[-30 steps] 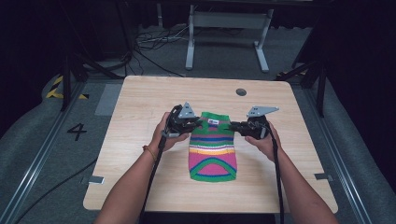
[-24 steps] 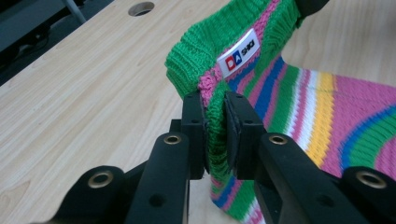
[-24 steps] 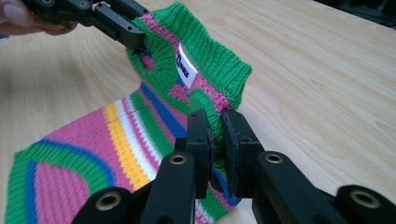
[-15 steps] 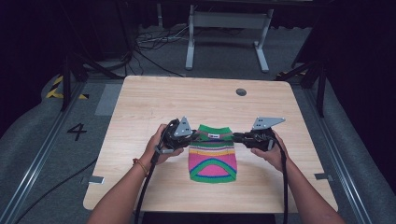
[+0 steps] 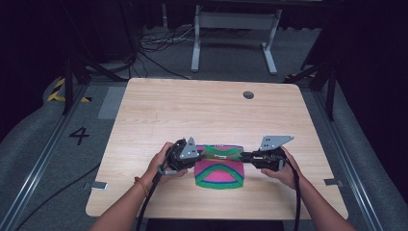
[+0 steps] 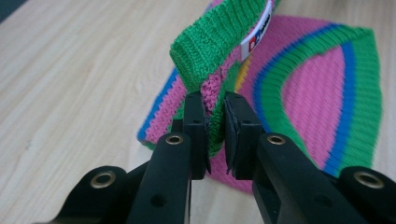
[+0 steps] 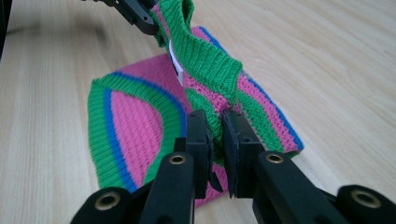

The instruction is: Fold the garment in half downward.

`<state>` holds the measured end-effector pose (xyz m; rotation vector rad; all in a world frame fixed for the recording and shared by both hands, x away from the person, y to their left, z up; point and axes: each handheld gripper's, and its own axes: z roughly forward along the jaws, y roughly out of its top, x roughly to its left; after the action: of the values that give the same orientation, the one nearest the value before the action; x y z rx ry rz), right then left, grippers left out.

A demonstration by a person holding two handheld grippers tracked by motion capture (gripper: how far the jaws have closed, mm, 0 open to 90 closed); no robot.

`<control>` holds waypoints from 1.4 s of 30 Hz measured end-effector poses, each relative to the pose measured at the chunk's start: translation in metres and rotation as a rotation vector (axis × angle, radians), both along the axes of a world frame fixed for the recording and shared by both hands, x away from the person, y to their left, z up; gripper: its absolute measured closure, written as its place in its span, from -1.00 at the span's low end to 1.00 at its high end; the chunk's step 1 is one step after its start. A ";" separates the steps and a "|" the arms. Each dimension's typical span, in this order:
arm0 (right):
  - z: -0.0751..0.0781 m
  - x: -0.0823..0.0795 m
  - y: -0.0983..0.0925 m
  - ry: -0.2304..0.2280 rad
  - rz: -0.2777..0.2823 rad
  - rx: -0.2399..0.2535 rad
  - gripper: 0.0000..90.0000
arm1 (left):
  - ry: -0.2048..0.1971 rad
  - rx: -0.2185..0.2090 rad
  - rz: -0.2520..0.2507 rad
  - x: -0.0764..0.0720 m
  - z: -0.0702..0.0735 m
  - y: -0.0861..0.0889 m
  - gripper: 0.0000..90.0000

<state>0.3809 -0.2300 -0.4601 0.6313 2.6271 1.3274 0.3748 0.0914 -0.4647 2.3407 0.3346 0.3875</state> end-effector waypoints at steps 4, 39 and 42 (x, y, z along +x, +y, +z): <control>-0.002 -0.008 0.001 0.001 0.014 -0.023 0.79 | 0.000 0.024 -0.012 -0.008 -0.004 0.001 0.74; -0.031 -0.037 0.036 -0.007 0.068 -0.120 0.56 | 0.134 0.032 -0.064 -0.043 -0.020 -0.004 0.60; -0.030 -0.037 0.036 -0.024 0.060 -0.134 0.82 | 0.137 0.021 -0.060 -0.040 -0.019 -0.001 0.81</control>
<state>0.3439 -0.1943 -0.4900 0.5186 2.7077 1.1533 0.3347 0.0904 -0.4841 2.3980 0.3257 0.2028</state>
